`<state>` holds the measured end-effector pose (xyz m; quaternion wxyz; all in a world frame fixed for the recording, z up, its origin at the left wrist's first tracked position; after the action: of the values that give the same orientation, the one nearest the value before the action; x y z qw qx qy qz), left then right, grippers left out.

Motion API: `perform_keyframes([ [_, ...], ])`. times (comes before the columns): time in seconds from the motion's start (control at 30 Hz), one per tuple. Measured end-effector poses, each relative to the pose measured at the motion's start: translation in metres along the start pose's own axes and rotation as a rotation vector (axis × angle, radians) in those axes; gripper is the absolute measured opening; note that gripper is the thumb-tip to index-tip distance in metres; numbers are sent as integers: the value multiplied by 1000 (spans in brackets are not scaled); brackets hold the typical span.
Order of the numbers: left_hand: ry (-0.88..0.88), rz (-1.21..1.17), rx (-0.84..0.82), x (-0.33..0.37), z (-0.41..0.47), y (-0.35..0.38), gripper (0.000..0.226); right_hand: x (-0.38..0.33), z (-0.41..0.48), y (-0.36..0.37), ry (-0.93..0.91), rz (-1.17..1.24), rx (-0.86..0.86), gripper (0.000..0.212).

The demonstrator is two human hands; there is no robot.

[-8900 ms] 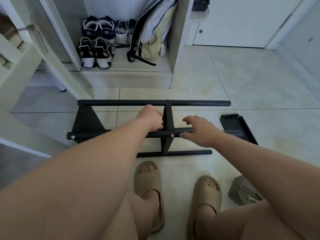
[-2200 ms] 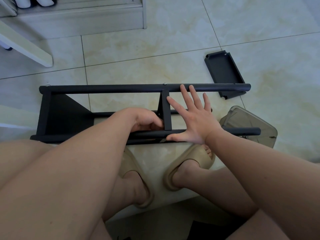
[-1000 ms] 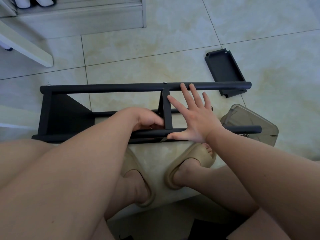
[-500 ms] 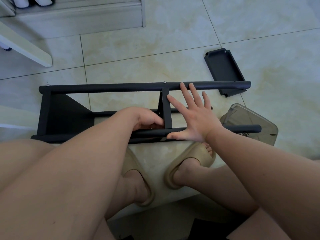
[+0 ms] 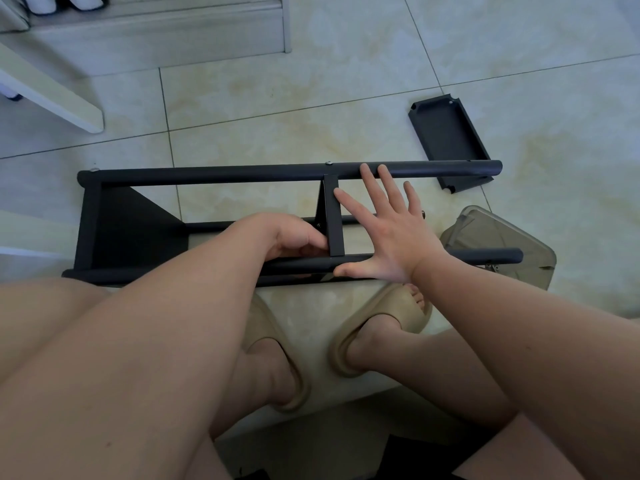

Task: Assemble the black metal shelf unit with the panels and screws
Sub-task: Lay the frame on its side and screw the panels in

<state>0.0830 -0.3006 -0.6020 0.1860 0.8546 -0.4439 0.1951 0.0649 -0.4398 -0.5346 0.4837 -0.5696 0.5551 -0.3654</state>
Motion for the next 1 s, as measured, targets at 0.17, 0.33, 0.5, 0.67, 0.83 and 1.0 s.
perform_keyframes([
  [0.17,53,-67,-11,3,-2,-1,26,0,0,0,0,6,4,120],
  [0.33,16,-50,-39,0,0,2,35,0,0,0,-3,5,8,121],
  [0.5,42,-34,-24,0,5,-2,23,0,1,0,-3,4,9,120],
  [0.67,38,-64,-60,-1,4,-2,28,0,1,0,-6,7,9,120],
  [0.83,36,-19,-49,0,4,1,20,0,1,0,-8,15,15,120],
  [1.0,64,-96,-50,1,4,0,30,1,1,0,-10,15,14,120],
])
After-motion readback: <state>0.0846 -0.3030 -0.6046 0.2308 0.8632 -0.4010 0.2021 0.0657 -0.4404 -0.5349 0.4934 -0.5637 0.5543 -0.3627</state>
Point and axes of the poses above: each hand's wrist, its own z-axis towards the middle knuckle, its own y-axis out of the palm, x = y × z, the point moved 8 cm from there along z, towards the middle knuckle, and after that the axes turned 4 degrees about y, right-handed, at the moved point
